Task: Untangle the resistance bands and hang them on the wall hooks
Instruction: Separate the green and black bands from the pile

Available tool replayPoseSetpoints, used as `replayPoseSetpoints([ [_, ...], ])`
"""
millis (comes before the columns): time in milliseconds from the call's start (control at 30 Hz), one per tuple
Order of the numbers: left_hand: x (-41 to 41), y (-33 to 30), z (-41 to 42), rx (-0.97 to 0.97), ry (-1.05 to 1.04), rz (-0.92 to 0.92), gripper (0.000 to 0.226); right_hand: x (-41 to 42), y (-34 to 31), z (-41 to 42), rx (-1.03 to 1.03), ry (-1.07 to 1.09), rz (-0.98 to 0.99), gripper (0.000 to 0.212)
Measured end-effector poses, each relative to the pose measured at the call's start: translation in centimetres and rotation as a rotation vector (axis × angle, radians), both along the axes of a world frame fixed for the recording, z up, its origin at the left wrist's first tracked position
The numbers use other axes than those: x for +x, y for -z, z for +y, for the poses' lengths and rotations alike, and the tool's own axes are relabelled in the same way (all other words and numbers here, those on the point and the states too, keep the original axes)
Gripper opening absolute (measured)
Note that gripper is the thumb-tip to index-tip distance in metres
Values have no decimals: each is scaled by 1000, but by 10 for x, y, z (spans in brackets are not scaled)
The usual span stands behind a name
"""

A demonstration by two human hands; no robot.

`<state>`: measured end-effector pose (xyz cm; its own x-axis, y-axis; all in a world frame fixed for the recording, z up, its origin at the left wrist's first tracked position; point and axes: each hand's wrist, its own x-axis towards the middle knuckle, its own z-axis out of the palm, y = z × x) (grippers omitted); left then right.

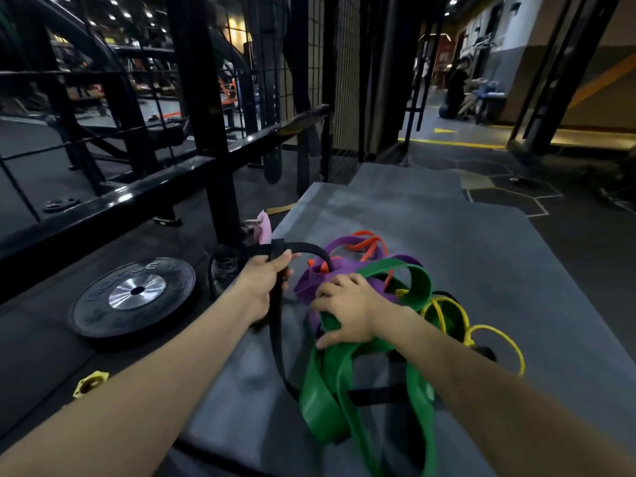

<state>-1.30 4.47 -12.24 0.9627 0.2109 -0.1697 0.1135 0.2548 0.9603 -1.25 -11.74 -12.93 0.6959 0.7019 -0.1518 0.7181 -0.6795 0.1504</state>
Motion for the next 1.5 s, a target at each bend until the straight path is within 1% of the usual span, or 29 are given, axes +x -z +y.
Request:
replayPoseSetpoints([
  [67,-2,6,2,-12,8,5,17,-6,-4,-2,-15,-72,7,61],
  [133,-6,11,5,-9,8,30,18,-10,-11,-5,-36,-137,-67,49],
  [200,-10,15,8,2,5,56,21,-14,-16,-7,-138,-162,-134,47],
  [267,-14,19,9,10,4,65,21,-20,-19,-8,-164,-119,-121,52],
  [367,-21,19,6,-9,13,48,22,-42,-14,1,-92,-8,44,72],
  [433,-25,15,1,-20,10,48,22,-63,2,9,-181,23,117,85],
  [467,-27,13,0,-19,7,49,21,-73,11,13,-235,16,120,88],
  [500,-30,10,-1,-16,4,48,20,-80,17,14,-248,4,111,85],
  [567,-35,6,0,1,1,39,16,-80,16,10,-145,27,101,69],
  [633,-39,1,4,66,4,35,15,-69,-5,0,-13,81,102,54],
  [700,-40,-3,7,143,13,31,20,-56,-35,-14,107,156,95,41],
  [767,-38,-8,9,181,5,29,22,-41,-63,-33,122,226,-14,29],
  [867,-33,-14,11,198,-33,58,22,-18,-95,-73,91,383,-296,28],
  [933,-29,-13,10,154,-63,100,24,-4,-103,-105,89,511,-498,24],
  [967,-27,-10,8,121,-79,131,25,0,-102,-117,47,572,-541,27],
  [1000,-25,-6,5,96,-89,173,27,2,-97,-126,4,632,-514,34],
  [1033,-24,-1,1,82,-90,221,28,2,-89,-130,-11,682,-418,44],
  [1100,-25,12,-8,74,-59,301,27,-3,-64,-129,49,705,-181,61],
  [1133,-26,17,-11,75,-43,322,26,-6,-52,-125,104,667,-113,63],
  [1200,-31,22,-18,77,-27,343,25,-12,-37,-118,213,573,-60,54],
  [1267,-35,24,-24,76,-4,353,26,-14,-36,-115,289,552,-5,37],
  [1300,-38,23,-28,70,19,361,27,-15,-38,-115,322,573,26,33],
  [1400,-45,21,-42,101,151,407,39,-17,-49,-120,401,701,103,37],
  [1433,-48,19,-47,121,197,412,41,-20,-53,-120,458,760,154,37],
  [1467,-49,17,-51,138,231,394,40,-23,-57,-121,572,828,247,36],
  [1500,-49,15,-55,147,262,351,36,-26,-60,-120,734,892,369,32],
])
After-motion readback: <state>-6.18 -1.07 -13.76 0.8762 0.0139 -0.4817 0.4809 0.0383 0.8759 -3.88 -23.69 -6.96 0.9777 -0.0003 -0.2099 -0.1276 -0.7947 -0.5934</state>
